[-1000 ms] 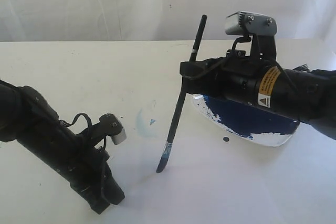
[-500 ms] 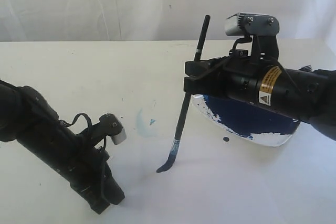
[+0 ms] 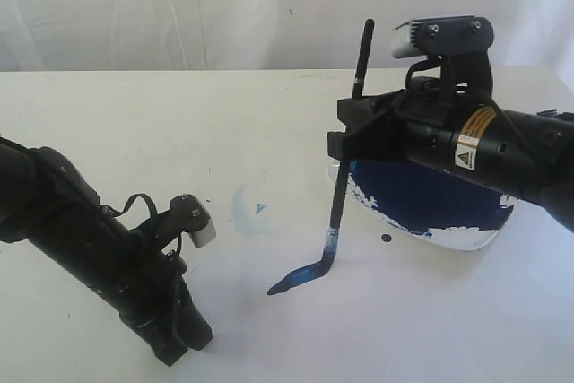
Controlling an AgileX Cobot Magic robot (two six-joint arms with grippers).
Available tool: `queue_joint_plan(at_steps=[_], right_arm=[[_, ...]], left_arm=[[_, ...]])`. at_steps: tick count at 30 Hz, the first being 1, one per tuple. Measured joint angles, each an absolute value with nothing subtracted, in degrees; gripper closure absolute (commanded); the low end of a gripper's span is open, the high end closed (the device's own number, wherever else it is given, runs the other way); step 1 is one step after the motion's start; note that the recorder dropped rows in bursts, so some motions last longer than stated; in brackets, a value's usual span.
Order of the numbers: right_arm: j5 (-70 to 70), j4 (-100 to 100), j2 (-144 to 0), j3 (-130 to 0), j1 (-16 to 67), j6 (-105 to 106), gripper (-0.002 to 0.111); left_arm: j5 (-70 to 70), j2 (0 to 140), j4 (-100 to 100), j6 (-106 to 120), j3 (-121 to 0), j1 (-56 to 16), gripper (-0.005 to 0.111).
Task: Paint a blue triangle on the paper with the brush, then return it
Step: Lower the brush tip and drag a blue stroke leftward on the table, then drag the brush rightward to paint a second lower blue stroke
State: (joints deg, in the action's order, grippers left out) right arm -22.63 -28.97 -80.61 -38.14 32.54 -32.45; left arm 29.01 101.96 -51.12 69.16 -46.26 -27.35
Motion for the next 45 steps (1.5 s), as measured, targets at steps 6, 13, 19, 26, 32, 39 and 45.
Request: queue_joint_plan(at_steps=[6, 13, 19, 26, 32, 39, 45], right_arm=[[-19.67, -27.47, -78.41, -38.14, 32.54, -28.3, 0.108], [-17.14, -27.3, -76.76, -38.14, 32.54, -26.37, 0.108], [-15.9, -27.3, -74.08, -38.14, 32.54, -26.37, 0.108], [-15.1, -22.29, -66.83, -36.4, 33.24, -26.37, 0.108], [-28.19, -2.77, -65.02, -26.39, 40.59, -19.55, 0.108], [-36.24, 29.73, -65.27, -24.79, 52.65, 3.35, 0.108], [-41.39, 38.4, -70.02, -24.79, 58.38, 8.67, 0.108]], left_arm=[[29.01, 101.96, -51.12, 69.16, -46.26, -27.35, 0.107], [29.01, 101.96, -51.12, 69.16, -46.26, -27.35, 0.107], [29.01, 101.96, -51.12, 69.16, -46.26, -27.35, 0.107], [29.01, 101.96, -51.12, 69.16, -46.26, -27.35, 0.107], [29.01, 101.96, -51.12, 69.16, -46.26, -27.35, 0.107], [29.01, 101.96, -51.12, 69.16, -46.26, -27.35, 0.107], [29.01, 101.96, -51.12, 69.16, -46.26, -27.35, 0.107]])
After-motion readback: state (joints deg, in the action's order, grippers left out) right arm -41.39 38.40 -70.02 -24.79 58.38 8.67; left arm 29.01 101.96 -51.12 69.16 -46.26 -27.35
